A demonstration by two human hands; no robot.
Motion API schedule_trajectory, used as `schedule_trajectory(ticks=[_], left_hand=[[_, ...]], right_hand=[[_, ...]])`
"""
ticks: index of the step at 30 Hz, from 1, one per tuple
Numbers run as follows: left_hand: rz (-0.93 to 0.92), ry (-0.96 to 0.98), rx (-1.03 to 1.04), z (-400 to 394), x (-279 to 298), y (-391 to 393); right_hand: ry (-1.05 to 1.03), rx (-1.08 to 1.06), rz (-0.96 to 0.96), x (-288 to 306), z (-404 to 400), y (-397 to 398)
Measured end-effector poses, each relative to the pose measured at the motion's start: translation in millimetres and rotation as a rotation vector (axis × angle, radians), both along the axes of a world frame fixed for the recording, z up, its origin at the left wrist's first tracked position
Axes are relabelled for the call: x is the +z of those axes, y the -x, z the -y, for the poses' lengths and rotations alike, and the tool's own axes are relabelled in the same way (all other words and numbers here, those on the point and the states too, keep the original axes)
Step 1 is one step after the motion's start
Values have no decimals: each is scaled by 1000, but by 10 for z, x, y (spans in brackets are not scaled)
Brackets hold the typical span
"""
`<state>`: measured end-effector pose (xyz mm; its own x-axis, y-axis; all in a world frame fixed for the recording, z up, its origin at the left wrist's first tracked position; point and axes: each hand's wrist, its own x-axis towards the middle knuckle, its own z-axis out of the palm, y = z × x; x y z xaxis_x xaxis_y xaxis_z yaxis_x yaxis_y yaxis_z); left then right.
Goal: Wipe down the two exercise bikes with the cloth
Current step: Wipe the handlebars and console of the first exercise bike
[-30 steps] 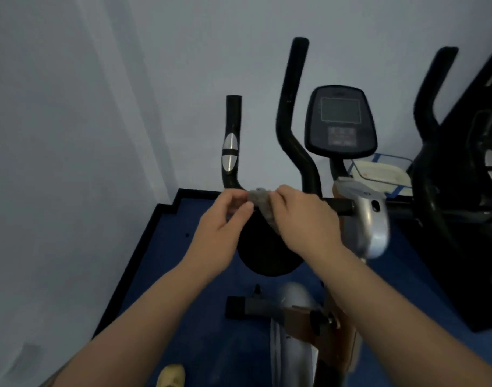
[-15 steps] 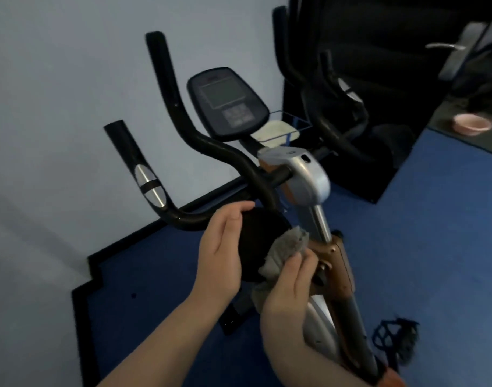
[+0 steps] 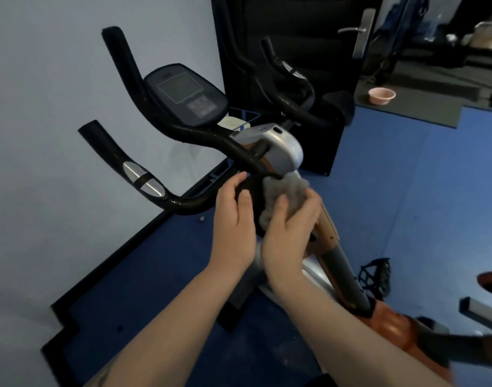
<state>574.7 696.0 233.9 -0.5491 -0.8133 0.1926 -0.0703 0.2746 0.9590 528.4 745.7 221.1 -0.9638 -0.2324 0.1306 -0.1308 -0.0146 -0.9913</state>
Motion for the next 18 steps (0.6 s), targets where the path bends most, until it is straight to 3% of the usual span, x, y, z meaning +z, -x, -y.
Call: schedule_trajectory(ticks=[9,13,16,18], left_hand=[[-96,-58,146,-64,4,82],[-108,-66,173,-54,27,95],[-64,-91,229,58,126,147],[-21,-125,274,144,195,188]], right_hand=[[-349,162,-840,20,-112,389],[-283,346,-1056,6,-197,507],[-277,343,-1278,199,9,831],[-239,363,-1253,168,28,838]])
